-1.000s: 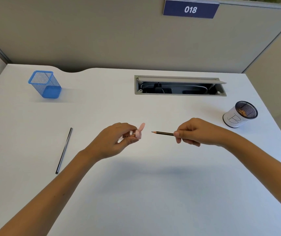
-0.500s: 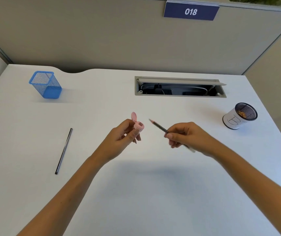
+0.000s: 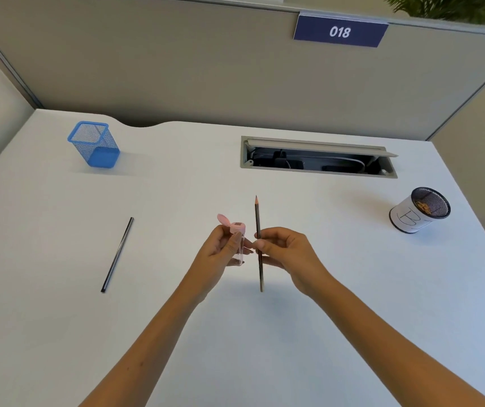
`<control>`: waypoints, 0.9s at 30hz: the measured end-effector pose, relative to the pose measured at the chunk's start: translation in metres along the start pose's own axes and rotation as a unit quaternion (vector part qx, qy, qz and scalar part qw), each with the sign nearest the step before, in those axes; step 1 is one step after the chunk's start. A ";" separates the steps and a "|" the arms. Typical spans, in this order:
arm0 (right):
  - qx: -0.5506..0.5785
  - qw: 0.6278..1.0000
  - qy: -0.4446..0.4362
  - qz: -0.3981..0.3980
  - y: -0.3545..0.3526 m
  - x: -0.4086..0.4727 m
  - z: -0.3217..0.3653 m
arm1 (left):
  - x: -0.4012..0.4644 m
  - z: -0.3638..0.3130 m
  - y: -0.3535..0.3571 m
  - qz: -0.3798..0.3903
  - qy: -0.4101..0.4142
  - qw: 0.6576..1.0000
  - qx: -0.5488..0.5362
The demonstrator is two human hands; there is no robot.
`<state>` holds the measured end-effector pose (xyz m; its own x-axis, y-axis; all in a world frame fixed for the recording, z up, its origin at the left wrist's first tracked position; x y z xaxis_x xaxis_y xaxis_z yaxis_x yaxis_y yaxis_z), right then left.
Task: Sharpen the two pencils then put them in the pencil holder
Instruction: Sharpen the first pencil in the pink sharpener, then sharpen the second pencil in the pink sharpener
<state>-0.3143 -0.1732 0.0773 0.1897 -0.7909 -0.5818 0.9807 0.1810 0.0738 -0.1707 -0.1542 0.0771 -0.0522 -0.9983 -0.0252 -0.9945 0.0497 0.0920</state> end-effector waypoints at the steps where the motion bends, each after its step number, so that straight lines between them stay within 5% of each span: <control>1: 0.003 1.000 0.008 -0.001 0.000 0.002 -0.003 | -0.002 0.004 -0.004 -0.014 -0.006 1.000 -0.003; 19: -0.117 0.989 0.084 -0.037 0.129 0.075 -0.045 | -0.048 0.044 -0.211 -0.228 -0.045 0.972 0.013; 27: -0.172 0.977 0.075 -0.103 0.208 0.114 -0.046 | -0.023 0.073 -0.306 -0.215 -0.096 0.972 0.016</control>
<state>-0.0911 -0.1989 -0.0110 -0.0447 -0.7417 -0.6692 0.9186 0.2328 -0.3194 0.1282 -0.1439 -0.0234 0.3563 -0.9029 -0.2404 -0.9302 -0.3670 -0.0001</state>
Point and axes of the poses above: each hand's wrist, its own x-axis towards the middle knuckle, its own y-axis out of the palm, z = x × y, the point moved 10 cm from there along x, towards the middle knuckle, and after that the axes turned 11 degrees about y, right-handed, at the moved point
